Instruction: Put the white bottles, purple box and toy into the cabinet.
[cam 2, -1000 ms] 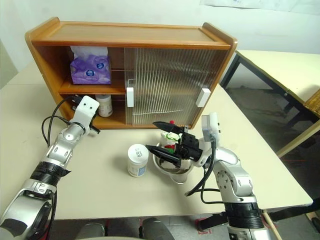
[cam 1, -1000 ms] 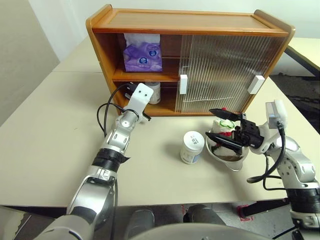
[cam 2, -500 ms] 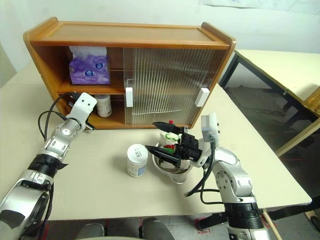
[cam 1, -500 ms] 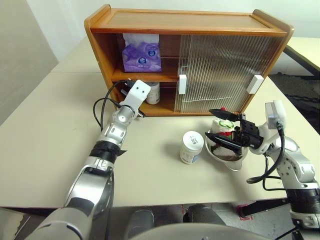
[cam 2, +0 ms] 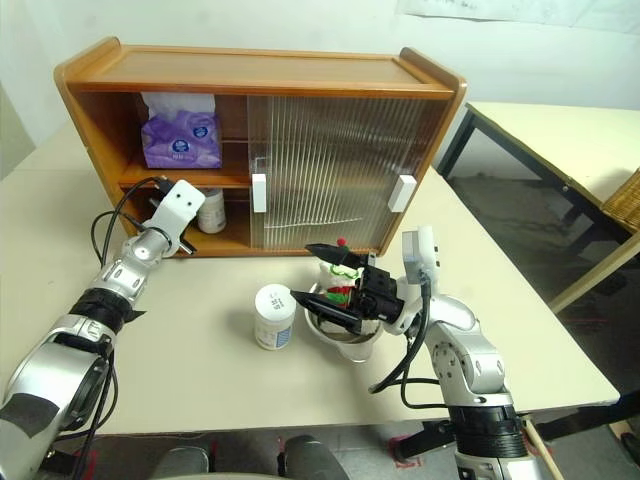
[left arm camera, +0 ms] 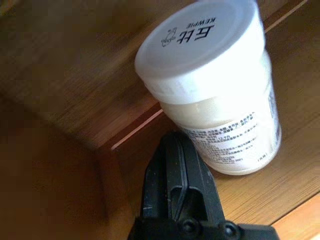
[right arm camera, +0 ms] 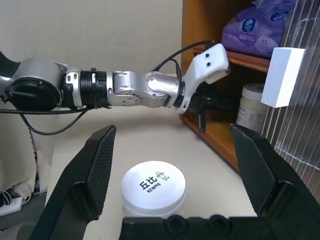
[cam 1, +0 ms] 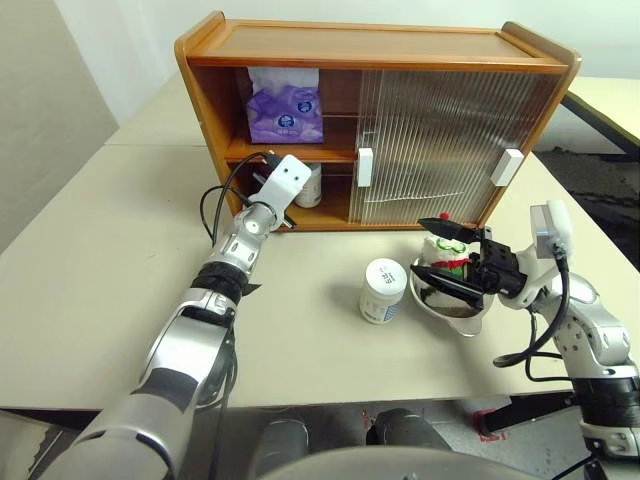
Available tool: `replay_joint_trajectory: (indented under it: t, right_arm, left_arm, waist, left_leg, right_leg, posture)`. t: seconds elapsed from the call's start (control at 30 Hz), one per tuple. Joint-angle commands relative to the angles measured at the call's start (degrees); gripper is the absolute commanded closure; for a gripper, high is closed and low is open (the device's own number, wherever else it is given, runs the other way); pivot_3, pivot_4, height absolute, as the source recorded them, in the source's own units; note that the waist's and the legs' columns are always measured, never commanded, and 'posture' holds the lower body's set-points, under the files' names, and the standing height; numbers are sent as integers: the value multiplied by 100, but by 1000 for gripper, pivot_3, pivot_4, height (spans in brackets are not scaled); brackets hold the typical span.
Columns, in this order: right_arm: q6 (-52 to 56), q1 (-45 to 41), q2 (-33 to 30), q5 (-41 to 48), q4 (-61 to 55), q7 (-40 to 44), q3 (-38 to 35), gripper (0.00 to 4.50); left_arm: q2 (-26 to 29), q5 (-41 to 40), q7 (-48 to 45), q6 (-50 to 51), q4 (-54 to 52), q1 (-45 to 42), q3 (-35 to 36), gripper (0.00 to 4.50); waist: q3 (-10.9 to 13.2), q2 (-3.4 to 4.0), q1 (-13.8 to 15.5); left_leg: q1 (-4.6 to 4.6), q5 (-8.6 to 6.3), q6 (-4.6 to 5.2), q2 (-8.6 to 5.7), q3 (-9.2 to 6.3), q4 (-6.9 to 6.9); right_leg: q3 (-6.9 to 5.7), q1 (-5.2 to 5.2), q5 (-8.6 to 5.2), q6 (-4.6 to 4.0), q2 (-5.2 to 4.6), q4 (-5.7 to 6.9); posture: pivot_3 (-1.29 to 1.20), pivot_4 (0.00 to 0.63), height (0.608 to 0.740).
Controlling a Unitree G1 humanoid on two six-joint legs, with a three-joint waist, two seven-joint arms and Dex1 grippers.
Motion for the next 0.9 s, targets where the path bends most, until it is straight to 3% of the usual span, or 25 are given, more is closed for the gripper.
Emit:
replay_joint_trajectory:
  t: [0.03,0.9]
  right_arm:
    - [-46,51,-16,-44,-66,-34,-15,0]
    - [-58,-4,20,-79,-17,-51,71,0]
  left_arm:
    - [-95,44,-92,-175,156,-155,-133,4472]
    - [-403,-111,-462,-302,-90,4,-171,4472]
  waist:
    - [0,0,-21]
    - [0,0,-66]
  left_leg:
    - [0,0,0,0,0,0]
    - [-11,-6,3,-3,0,-3]
  right_leg:
    - [0,0,0,0,0,0]
    - [0,-4,-2,35,0,-4]
  posture:
    - [-147,0,740]
    - [-135,0,740]
